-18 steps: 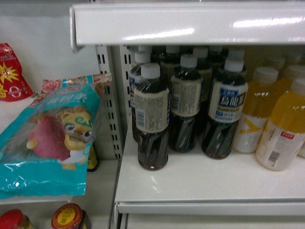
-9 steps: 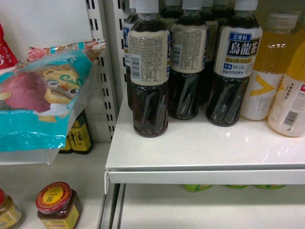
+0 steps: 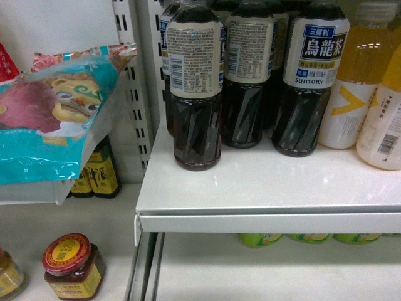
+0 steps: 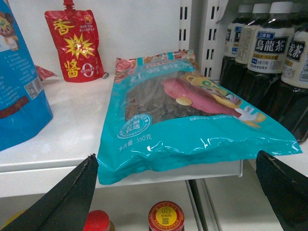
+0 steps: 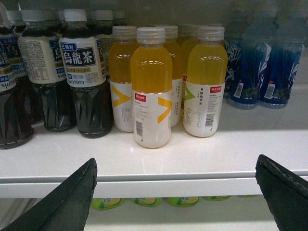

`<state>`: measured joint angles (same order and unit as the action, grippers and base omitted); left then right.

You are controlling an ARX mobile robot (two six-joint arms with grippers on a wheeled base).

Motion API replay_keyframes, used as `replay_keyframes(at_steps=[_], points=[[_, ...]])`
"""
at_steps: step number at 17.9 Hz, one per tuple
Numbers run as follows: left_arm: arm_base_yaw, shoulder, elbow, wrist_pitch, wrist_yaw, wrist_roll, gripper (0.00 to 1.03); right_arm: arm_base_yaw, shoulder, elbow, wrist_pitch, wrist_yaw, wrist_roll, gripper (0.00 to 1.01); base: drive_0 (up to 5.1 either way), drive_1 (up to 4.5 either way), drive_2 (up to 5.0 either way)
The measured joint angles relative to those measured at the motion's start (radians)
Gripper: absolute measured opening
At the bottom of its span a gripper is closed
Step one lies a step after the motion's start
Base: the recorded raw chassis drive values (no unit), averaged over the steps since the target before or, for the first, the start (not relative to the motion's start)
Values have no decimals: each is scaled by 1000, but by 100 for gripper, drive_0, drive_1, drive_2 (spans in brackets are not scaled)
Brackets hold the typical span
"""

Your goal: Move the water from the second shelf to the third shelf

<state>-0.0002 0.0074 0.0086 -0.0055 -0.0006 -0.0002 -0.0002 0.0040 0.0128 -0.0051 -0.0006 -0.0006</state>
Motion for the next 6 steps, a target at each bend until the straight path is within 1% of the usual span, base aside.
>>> replay_keyframes(at_steps=[6], points=[[0,0,0,0,0,0,98,0,0,0,0,0,0,98,0,0,0]])
